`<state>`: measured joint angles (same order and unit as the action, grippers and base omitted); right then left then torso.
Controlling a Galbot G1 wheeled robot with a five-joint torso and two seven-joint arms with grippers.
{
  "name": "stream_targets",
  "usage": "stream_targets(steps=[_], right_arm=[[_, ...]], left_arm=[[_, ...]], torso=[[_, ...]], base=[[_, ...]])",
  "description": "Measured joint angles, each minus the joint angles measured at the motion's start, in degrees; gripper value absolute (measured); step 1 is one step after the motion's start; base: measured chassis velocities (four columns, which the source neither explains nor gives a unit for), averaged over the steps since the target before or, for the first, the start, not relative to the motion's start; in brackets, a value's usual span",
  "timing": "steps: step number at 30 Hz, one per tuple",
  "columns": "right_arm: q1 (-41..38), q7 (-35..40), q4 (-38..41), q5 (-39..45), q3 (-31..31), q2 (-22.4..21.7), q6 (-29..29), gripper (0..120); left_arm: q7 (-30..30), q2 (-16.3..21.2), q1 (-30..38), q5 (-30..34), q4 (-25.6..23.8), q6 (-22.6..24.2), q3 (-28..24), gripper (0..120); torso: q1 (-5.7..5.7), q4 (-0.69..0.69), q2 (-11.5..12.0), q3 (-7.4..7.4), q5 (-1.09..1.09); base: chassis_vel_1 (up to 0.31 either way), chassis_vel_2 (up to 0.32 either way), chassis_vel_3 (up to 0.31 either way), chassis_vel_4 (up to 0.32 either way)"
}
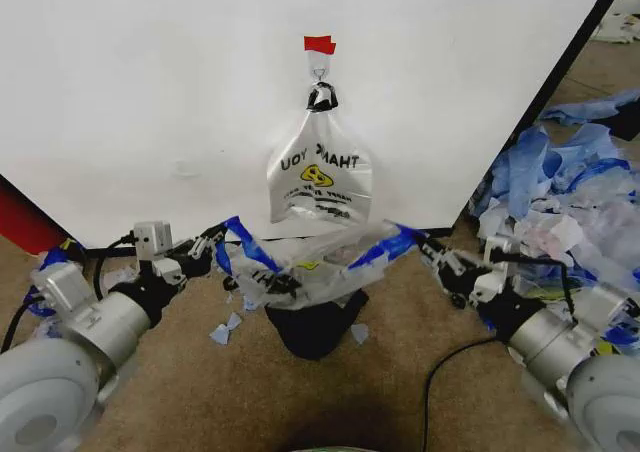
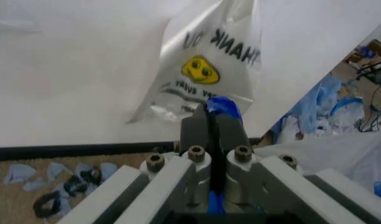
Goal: Pick up the garbage bag from the wall and place it over the trash bin.
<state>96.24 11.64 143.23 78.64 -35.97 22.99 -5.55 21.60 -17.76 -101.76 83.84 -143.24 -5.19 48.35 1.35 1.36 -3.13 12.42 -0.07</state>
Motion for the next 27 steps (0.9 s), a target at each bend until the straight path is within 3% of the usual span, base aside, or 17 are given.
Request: stream_targets(steps=[7,14,27], right_arm=[[-0.25,-1.24,0.0,-4.9,4.13,2.25,0.13,0],[0.28,-1.64,-2.14,-12.4,9.47,5.94,-0.71,0],[-0.91,-2.08,-6.73,-17.27,16.02,9.68,-1.37,0]], left_arm=[[1.09,-2.91,-0.4,-3.78,0.0,0.88,-5.15,0],[0.95,-6.63,-1.61,-11.7,0.0,1.4,-15.26,0],[0.7,-6.7,-1.02,-15.88,0.0,1.66,-22.55,0]], torso=[[0.0,0.0,0.0,0.0,0.0],[0.0,-0.01,0.0,0.0,0.01],[0.0,-0.01,0.0,0.0,0.0]], base=[[0.0,0.0,0.0,0.0],[0.0,0.0,0.0,0.0],[0.0,0.0,0.0,0.0]])
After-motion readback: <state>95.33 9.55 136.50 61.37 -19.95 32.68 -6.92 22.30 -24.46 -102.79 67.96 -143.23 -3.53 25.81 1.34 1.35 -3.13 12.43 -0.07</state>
